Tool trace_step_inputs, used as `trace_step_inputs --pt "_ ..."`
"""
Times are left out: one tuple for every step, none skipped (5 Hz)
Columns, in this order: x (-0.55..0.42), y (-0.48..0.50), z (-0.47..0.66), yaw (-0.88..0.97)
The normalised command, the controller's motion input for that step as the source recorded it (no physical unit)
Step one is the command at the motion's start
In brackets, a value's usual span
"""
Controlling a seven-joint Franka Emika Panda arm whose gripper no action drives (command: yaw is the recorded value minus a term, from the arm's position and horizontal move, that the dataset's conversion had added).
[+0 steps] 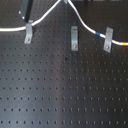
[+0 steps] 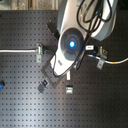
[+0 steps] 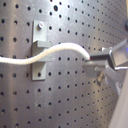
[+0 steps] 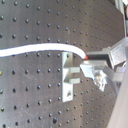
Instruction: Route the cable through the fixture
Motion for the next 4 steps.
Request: trace_step_inputs --pt "0.426 -0.18 0.09 0.3" --pt "0.087 -0.005 0.07 0.81" --pt "0.0 0.0 0.05 0.91" --pt "0.0 0.0 0.04 0.99"
